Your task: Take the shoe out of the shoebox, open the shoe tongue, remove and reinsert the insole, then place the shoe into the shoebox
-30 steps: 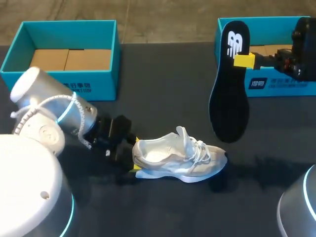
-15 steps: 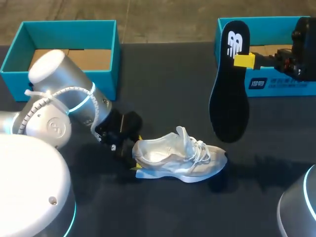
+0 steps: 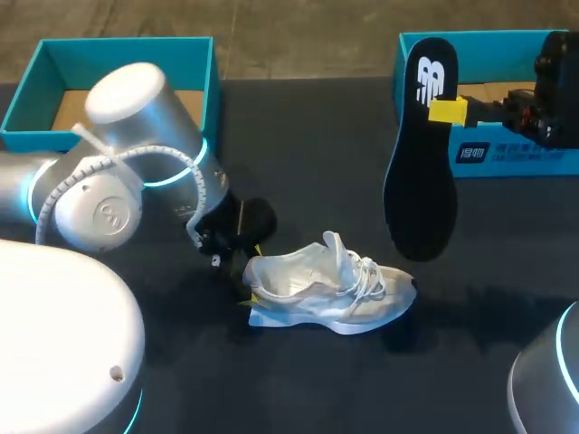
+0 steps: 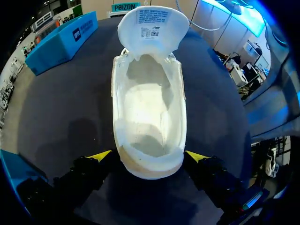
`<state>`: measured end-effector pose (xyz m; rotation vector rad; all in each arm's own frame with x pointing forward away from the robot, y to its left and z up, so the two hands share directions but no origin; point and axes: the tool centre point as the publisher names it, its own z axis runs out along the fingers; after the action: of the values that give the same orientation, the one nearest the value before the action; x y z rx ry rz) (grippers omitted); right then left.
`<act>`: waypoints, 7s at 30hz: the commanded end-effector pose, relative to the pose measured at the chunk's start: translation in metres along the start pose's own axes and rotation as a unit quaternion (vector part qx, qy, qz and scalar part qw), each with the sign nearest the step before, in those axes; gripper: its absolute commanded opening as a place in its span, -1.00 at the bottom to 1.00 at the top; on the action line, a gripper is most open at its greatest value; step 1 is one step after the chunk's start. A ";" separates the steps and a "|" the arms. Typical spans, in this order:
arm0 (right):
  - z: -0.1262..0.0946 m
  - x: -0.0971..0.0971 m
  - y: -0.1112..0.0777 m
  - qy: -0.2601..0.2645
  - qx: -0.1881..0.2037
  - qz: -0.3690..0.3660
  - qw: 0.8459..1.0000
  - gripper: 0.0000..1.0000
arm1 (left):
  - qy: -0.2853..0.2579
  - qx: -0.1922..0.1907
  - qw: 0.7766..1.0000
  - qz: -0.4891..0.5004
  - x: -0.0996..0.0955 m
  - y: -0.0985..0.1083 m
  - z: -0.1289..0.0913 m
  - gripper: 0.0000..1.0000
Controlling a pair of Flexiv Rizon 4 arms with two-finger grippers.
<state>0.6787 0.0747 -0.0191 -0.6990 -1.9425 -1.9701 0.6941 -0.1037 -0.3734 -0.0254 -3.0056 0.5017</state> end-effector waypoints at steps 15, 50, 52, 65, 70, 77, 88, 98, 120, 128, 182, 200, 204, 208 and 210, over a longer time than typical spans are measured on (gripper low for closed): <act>0.001 0.000 -0.001 -0.001 0.000 0.001 1.000 -1.00 | -0.017 -0.155 0.988 -0.015 0.001 -0.006 0.002 1.00; 0.001 0.000 -0.001 -0.001 0.000 0.001 1.000 -1.00 | -0.029 -0.120 0.992 0.022 -0.043 -0.076 -0.008 1.00; 0.001 0.000 -0.001 -0.001 0.000 0.001 1.000 -1.00 | -0.022 -0.116 0.993 0.021 -0.046 -0.078 0.000 1.00; 0.001 0.000 -0.001 -0.001 0.000 0.001 1.000 -1.00 | -0.002 -0.107 0.994 0.022 -0.053 -0.080 0.025 0.57; 0.001 0.000 -0.001 -0.001 0.000 0.001 1.000 -1.00 | -0.001 -0.112 0.993 0.026 -0.049 -0.081 0.033 0.16; 0.001 0.000 -0.001 -0.001 0.000 0.001 1.000 -1.00 | 0.000 -0.118 0.993 0.027 -0.046 -0.076 0.038 -0.25; 0.001 0.000 -0.001 -0.001 0.000 0.001 1.000 -1.00 | 0.003 -0.115 0.993 0.038 -0.044 -0.071 0.032 -1.00; 0.001 0.000 -0.001 -0.001 0.000 0.001 1.000 -1.00 | 0.010 -0.105 0.988 0.115 -0.042 -0.079 0.010 -1.00; 0.001 0.000 -0.001 -0.001 0.000 0.001 1.000 -1.00 | 0.033 -0.139 0.812 0.565 -0.026 -0.097 -0.038 -1.00; 0.001 0.000 -0.001 -0.001 0.000 0.001 1.000 -1.00 | 0.075 -0.147 0.751 0.640 -0.035 -0.102 -0.037 -1.00; 0.001 0.000 -0.001 -0.001 0.000 0.001 1.000 -1.00 | 0.184 -0.187 0.682 0.682 0.012 -0.110 0.043 -1.00; 0.001 0.000 -0.001 -0.001 0.000 0.001 1.000 -1.00 | 0.045 -0.049 0.735 0.675 -0.005 -0.126 -0.027 1.00; 0.001 0.000 -0.001 -0.001 0.000 0.001 1.000 -1.00 | -0.006 0.017 0.741 0.671 -0.010 -0.127 -0.052 1.00; 0.001 0.000 -0.001 -0.001 0.000 0.001 1.000 -1.00 | -0.043 0.068 0.736 0.673 -0.014 -0.126 -0.072 1.00; 0.001 0.000 -0.001 -0.001 0.000 0.001 1.000 -1.00 | -0.060 0.093 0.738 0.665 -0.016 -0.128 -0.081 1.00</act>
<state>0.6780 0.0741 -0.0191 -0.6995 -1.9425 -1.9697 0.7170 -0.2384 -0.2691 -2.1677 -2.3139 0.4303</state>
